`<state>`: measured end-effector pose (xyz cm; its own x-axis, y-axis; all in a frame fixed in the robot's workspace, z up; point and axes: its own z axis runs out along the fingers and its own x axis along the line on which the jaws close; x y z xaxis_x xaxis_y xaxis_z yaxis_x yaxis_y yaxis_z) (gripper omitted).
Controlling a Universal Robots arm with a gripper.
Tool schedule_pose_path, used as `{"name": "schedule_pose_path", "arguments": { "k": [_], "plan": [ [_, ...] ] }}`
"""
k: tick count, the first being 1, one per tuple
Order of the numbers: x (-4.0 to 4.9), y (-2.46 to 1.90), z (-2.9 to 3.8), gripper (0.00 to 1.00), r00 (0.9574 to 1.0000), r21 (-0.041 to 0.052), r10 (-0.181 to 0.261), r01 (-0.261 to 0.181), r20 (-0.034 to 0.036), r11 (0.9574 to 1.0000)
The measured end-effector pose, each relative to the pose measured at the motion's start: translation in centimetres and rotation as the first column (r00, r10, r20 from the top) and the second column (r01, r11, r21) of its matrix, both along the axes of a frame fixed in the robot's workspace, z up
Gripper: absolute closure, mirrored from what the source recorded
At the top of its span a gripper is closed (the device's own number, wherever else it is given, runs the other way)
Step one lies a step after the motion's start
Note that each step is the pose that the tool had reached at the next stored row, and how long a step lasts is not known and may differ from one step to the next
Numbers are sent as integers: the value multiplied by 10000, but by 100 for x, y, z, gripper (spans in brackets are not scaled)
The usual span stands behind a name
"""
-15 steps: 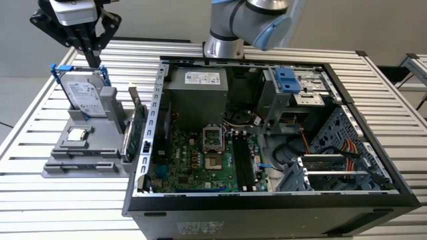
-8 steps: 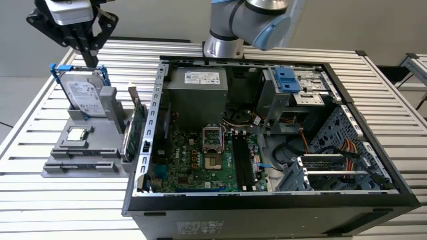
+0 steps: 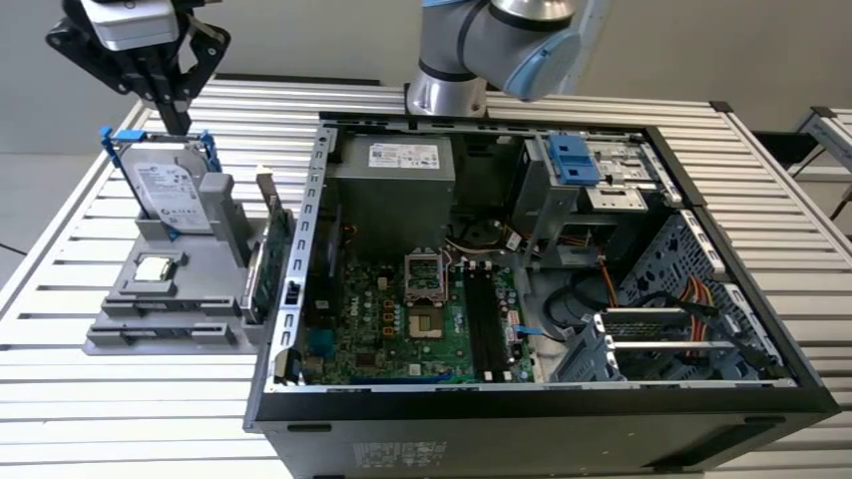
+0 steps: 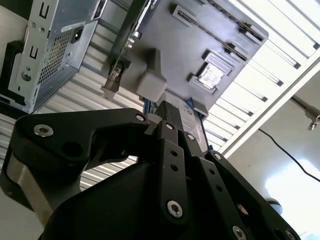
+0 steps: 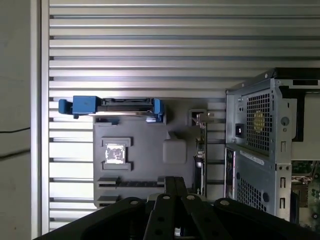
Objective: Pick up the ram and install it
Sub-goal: 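Reach for the ram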
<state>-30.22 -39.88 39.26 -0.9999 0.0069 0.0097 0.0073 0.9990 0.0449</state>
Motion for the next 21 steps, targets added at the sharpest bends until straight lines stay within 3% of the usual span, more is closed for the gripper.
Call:
{"name": "schedule_pose_path", "arguments": {
  "k": [21],
  "plan": [
    [-191, 0, 0, 100, 10000, -1, 5, -5, 0, 10000]
  ]
}}
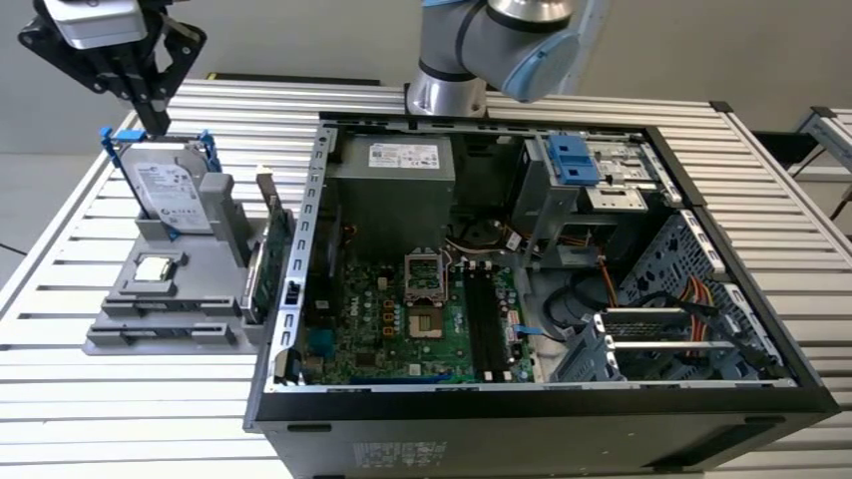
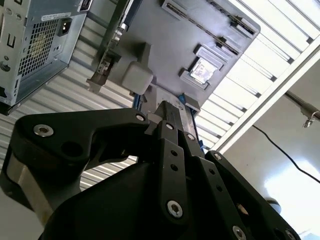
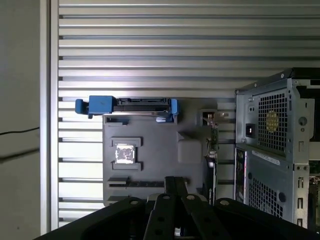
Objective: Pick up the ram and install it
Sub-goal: 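Reach for the ram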
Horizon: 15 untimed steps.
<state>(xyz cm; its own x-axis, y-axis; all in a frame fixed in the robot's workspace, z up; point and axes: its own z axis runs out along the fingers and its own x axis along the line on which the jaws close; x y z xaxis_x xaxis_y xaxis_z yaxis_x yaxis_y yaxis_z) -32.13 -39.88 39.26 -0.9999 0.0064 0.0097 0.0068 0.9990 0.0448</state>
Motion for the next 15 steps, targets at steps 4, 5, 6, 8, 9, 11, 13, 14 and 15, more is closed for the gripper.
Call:
{"name": "schedule_pose_path", "arguments": {
  "k": [4, 5, 6, 8, 9, 11, 13, 14, 15],
  "plan": [
    [-46, 0, 0, 100, 10000, 0, 1, -1, 0, 10000],
    [-57, 0, 0, 100, 10000, 0, 2, -2, -1, 10000],
    [-68, 0, 0, 100, 10000, 0, 2, -2, -1, 10000],
    [-92, 0, 0, 100, 10000, 0, 2, -2, 0, 10000],
    [-103, 0, 0, 100, 10000, 0, 2, -2, 0, 10000],
    [-125, 0, 0, 100, 10000, 0, 3, -3, -1, 10000],
    [-148, 0, 0, 100, 10000, 0, 4, -4, 0, 10000],
    [-159, 0, 0, 100, 10000, 0, 4, -4, -1, 10000],
    [-170, 0, 0, 100, 10000, 0, 5, -5, 0, 10000]
  ]
}}
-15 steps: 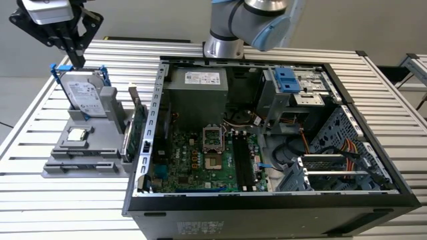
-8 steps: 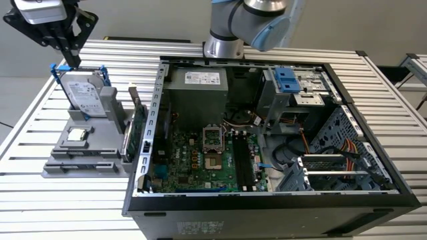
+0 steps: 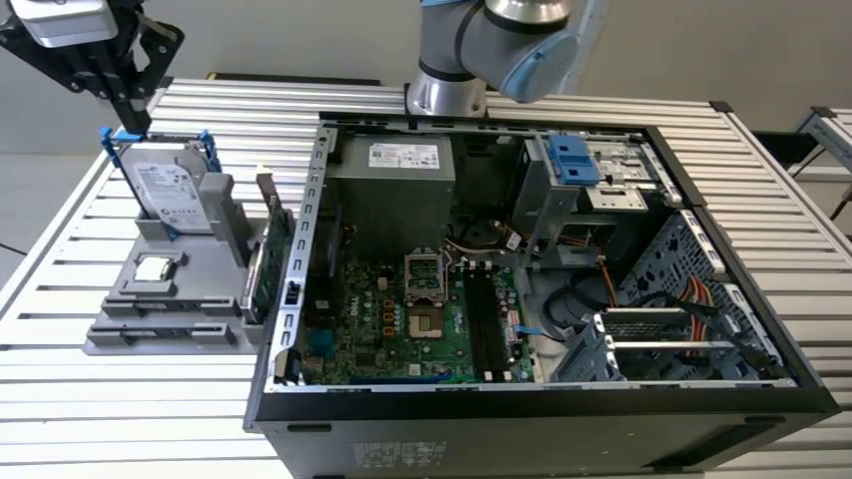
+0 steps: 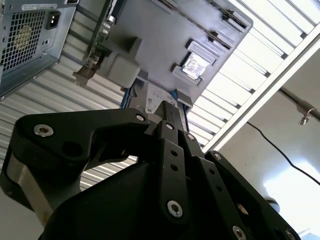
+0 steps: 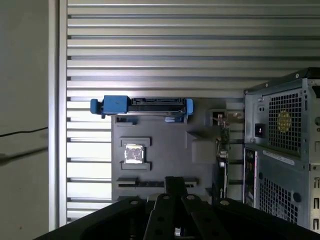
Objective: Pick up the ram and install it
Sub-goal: 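Reach for the ram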
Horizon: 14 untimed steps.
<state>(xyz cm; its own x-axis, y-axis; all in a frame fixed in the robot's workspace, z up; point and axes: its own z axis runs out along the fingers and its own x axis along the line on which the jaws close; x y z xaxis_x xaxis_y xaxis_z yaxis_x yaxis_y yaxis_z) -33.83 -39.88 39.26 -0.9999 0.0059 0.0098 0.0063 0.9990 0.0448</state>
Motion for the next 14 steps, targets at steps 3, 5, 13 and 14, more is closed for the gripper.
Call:
{"name": "schedule_pose_path", "arguments": {
  "k": [3, 5, 13, 14],
  "plan": [
    [-30, 0, 0, 100, 10000, 0, 3, -3, 1, 10000],
    [-45, 0, 0, 100, 10000, 0, 9, -9, 0, 10000],
    [-74, 0, 0, 100, 9999, 3, 140, -140, 18, 9999],
    [-76, 0, -1, 100, 9999, 3, 168, -168, 23, 9999]
  ]
}}
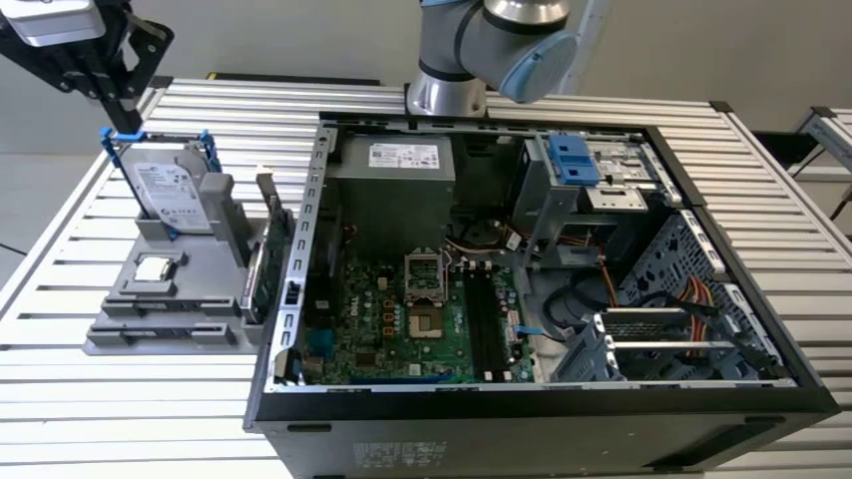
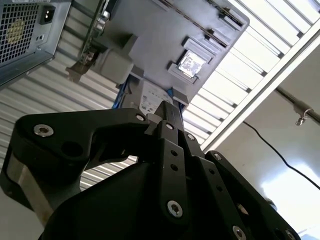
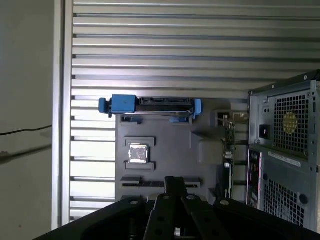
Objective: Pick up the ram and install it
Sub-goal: 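Reach for the ram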
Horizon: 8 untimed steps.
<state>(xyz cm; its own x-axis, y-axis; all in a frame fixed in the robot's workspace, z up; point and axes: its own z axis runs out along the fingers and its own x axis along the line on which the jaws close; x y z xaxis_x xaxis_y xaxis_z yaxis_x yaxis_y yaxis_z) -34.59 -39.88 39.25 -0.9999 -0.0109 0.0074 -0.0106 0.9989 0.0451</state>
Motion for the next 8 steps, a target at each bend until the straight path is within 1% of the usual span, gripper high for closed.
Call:
{"name": "schedule_pose_path", "arguments": {
  "k": [8],
  "plan": [
    [-12, 0, 0, 100, 10000, -1, 74, -74, 4, 10000]
  ]
}}
